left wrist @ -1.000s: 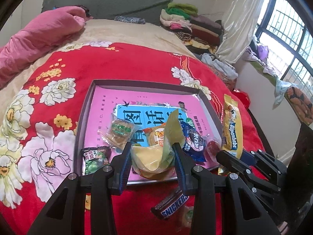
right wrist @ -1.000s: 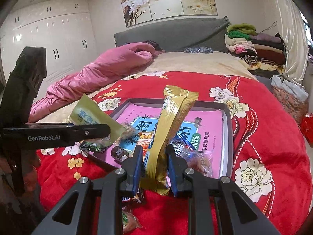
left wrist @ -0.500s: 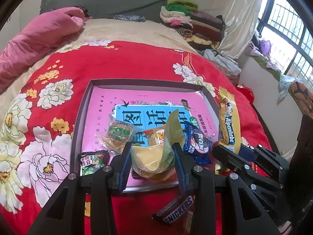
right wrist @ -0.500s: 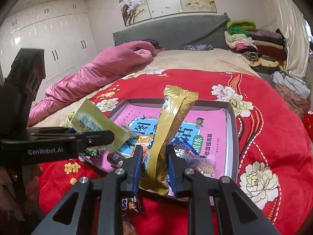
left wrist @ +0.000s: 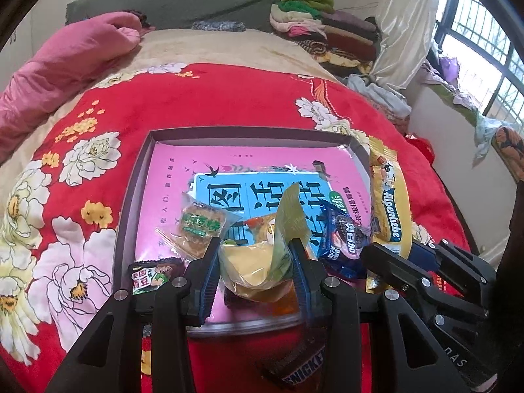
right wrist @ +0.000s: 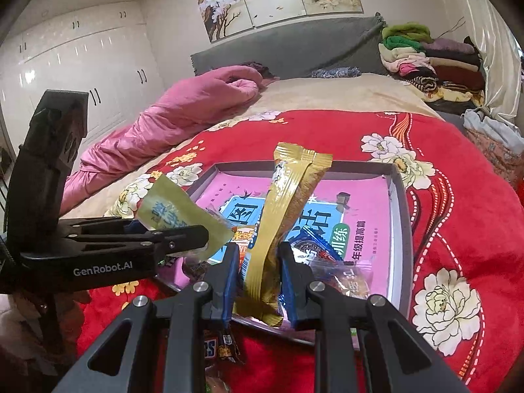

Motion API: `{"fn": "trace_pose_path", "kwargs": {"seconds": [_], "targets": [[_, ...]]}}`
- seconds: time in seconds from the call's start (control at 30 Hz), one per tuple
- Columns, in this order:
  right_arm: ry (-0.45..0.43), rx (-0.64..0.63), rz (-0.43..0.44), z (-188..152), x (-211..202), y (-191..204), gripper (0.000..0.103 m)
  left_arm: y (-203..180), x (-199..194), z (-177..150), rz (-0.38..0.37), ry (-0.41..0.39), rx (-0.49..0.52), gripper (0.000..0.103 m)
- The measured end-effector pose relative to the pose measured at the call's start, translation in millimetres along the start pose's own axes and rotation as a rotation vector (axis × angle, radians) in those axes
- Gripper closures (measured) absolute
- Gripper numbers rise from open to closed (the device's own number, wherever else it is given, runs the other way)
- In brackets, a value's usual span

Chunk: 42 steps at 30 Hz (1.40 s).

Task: Organize snacks
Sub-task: 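Lower the green-labelled bag into the tray and open left gripper while right releases the yellow bar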

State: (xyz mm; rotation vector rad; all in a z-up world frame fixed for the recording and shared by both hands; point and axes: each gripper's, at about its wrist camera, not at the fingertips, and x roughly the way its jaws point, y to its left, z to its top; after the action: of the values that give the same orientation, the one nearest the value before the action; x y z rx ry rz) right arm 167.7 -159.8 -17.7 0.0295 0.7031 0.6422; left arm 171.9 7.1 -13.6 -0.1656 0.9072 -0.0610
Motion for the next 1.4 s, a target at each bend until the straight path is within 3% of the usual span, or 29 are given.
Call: {"fn": "trace_pose_path", "kwargs": {"seconds": [0.53, 1.4], "targets": [[0.062, -0.037, -0.024, -9, 19, 6, 0.077, 3, 10, -3, 0.046, 0.022, 0.003, 0.060], [0.064, 0.002, -0.035, -10, 18, -3, 0.075, 4, 19, -2, 0.056, 0.037, -0.007, 0.057]]}}
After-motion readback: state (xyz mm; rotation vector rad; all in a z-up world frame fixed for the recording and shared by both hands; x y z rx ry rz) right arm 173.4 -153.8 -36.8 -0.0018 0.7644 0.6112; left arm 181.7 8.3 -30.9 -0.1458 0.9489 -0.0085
